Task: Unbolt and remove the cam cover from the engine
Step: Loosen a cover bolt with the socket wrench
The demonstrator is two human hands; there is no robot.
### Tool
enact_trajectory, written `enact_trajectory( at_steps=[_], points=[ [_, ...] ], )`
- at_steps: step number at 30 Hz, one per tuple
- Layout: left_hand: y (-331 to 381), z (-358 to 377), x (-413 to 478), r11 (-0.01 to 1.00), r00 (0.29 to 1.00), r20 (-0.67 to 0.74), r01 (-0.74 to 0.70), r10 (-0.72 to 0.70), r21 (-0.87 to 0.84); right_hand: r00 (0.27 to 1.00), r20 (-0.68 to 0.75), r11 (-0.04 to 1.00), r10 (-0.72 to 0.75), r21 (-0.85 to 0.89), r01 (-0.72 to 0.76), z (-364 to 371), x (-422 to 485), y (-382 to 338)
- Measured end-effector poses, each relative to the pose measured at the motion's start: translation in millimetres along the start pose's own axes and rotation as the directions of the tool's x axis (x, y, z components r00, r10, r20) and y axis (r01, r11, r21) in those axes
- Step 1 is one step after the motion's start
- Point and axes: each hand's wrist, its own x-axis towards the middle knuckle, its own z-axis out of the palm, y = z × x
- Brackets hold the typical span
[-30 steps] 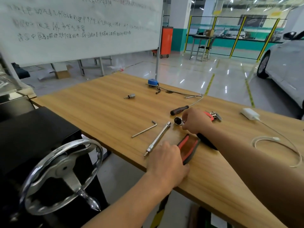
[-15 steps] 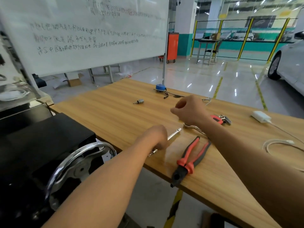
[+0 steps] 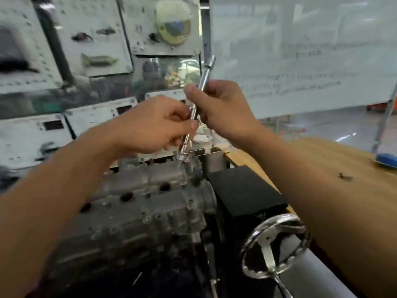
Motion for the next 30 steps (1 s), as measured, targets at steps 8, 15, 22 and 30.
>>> enact_trajectory(
  at_steps=[8, 15, 22, 30],
  points=[
    [-103, -96, -129, 0.991, 0.918, -0.382, 0.132, -0.112, 0.027, 0.878, 0.275, 0.916, -0.392, 0.023, 0.401, 189, 34, -47],
    [-170, -97, -152, 0.977, 0.910, -0.370, 0.212, -0.185, 0.036, 0.828, 0.390, 0.911, -0.402, 0.080, 0.405, 253, 35, -17],
    [-195, -91, -161, 0.977, 0.934, -0.315, 0.199, -0.167, 0.072, 0.827, 0.428, 0.930, -0.366, 0.126, 0.346, 273, 26, 13],
    [-195, -85, -161, 0.986, 0.930, -0.329, 0.168, -0.164, -0.016, 0.814, 0.402, 0.908, -0.420, 0.194, 0.372, 272, 23, 21]
  ],
)
